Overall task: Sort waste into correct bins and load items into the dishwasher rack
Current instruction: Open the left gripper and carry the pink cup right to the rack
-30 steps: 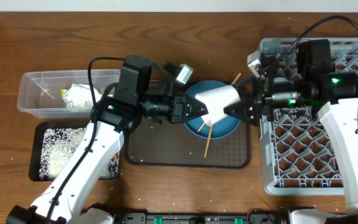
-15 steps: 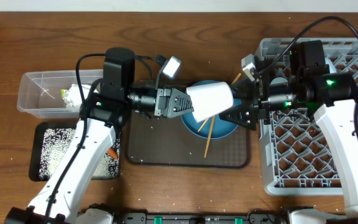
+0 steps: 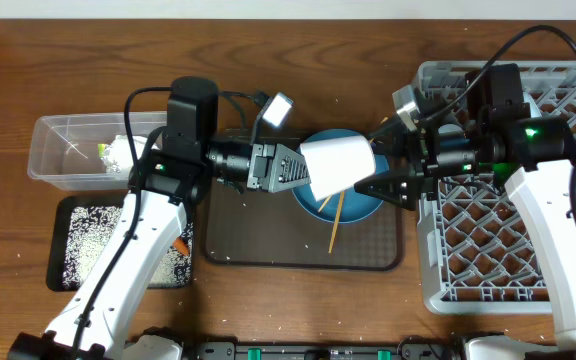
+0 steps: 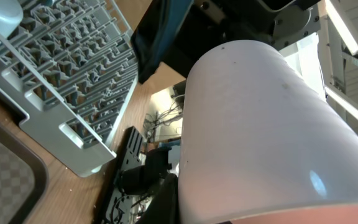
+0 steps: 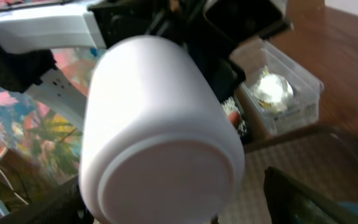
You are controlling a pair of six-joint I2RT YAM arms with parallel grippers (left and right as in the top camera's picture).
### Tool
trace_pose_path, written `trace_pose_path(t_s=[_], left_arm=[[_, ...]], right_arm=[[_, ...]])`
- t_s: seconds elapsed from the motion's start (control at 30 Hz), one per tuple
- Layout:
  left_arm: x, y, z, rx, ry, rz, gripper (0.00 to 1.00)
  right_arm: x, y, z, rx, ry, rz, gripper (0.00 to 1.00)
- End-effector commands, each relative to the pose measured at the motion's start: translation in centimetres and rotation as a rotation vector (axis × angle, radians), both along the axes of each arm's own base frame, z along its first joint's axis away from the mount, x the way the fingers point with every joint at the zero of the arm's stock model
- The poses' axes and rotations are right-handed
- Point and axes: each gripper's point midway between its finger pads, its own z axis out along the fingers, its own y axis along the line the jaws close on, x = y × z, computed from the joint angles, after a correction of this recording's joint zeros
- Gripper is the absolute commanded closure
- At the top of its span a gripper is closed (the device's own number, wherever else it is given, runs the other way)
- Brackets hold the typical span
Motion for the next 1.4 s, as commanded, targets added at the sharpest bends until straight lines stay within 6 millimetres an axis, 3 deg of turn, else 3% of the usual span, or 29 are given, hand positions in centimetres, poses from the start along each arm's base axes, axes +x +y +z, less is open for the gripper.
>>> trace_pose_path(t_s=[0.0,0.13,0.2,0.43,0.57,0.63,0.87,0.97,1.0,1.17,1.37], left_arm=[[-2.2,-0.6,1.5,-0.047,-0.023,-0.101,0.93],[-2.3,-1.2,1.1,-0.029,-0.03,-0.093,0.93],[-2.3,-1.5,1.0,-0.022,-0.032,-0.091,0.93],[-2.4,-1.7,0.9,-0.017,-0.034,-0.09,0.93],[-2.2,-1.8,0.8,-0.011,-0.035,-0.08,0.92],[-1.9,-1.8,0.6,0.003,-0.035,-0.06,0.86],[0.6,-1.8,-0.9,0.087,-0.051,0.082,0.83],[2.2,-1.4,-2.9,0.187,-0.016,0.196,0.83],[2.8,-1.1,-3.8,0.23,0.0,0.239,0.78],[5.3,1.5,-8.5,0.484,0.053,0.465,0.78],[6.9,3.7,-10.5,0.623,0.006,0.586,0.71]], right_arm=[[0.0,0.1,1.0,0.054,-0.026,0.022,0.17],[-0.1,0.1,1.0,0.056,-0.029,0.025,0.18],[-0.2,0.3,1.0,0.055,-0.028,0.029,0.23],[-0.2,0.3,1.0,0.055,-0.028,0.029,0.58],[-0.2,0.3,1.0,0.055,-0.024,0.029,0.6],[-0.1,0.2,0.9,0.048,-0.025,0.026,0.61],[1.0,-0.4,-0.9,-0.061,0.034,-0.047,0.64],[1.6,-0.9,-1.5,-0.1,0.055,-0.084,0.66],[1.8,-1.1,-1.7,-0.112,0.062,-0.098,0.67],[3.1,-2.6,-3.3,-0.207,0.128,-0.197,0.72],[4.4,-4.8,-4.6,-0.302,0.225,-0.337,0.73]])
